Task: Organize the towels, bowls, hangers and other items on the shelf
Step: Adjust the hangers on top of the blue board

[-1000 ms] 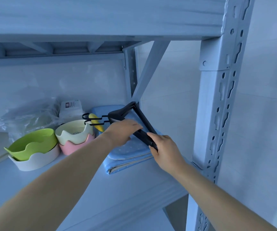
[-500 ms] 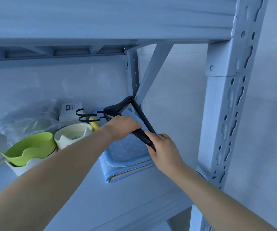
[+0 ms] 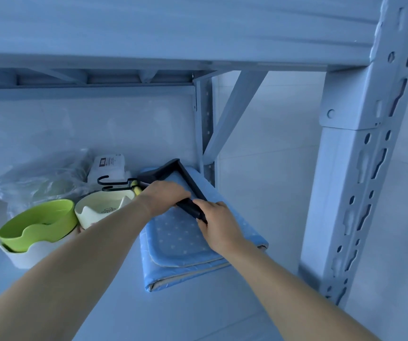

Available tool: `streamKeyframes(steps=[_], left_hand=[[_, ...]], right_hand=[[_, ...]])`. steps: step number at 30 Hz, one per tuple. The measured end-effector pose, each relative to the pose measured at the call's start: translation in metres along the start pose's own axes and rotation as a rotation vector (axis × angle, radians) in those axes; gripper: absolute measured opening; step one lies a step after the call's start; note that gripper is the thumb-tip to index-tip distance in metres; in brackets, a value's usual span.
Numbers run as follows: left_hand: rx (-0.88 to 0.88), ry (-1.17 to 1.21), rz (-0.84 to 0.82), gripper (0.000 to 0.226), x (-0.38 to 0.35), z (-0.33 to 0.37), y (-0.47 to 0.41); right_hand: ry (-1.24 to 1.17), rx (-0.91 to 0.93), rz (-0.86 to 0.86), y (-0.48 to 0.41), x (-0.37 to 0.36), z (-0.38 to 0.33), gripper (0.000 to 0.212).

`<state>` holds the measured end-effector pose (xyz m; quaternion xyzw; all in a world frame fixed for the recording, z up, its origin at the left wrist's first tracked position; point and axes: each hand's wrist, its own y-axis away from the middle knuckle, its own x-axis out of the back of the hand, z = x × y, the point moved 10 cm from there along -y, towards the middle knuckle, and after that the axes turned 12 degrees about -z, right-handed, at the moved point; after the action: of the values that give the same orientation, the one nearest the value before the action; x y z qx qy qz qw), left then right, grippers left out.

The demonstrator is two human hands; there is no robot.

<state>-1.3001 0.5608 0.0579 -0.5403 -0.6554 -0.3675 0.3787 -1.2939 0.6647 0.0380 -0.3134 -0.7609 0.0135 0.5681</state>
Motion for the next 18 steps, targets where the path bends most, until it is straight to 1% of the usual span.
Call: streamKeyframes(steps=[4, 7, 9, 14, 18], left_hand=[[-0.039, 0.058, 0.019, 0.030, -0.004, 0.001, -0.004], [-0.101, 0.185, 0.072, 0.023, 0.001, 0.001, 0.001], [-0.118, 0.227, 0.101, 0.020, 0.002, -0.001, 0.006], [-0.076, 0.285, 0.157, 0.022, -0.004, -0.010, 0.011], [-0.021, 0.302, 0.149, 0.018, -0.005, -0.013, 0.009]], right_hand=[[-0.077, 0.004, 0.000, -0.003, -0.003, 0.007, 0.046], [-0.201, 0.012, 0.034, 0.000, 0.003, 0.009, 0.048], [-0.218, 0.006, 0.071, 0.005, 0.008, 0.013, 0.045], [-0.243, -0.016, 0.168, 0.020, 0.016, 0.024, 0.034], [-0.299, -0.016, 0.182, 0.022, 0.018, 0.027, 0.035]])
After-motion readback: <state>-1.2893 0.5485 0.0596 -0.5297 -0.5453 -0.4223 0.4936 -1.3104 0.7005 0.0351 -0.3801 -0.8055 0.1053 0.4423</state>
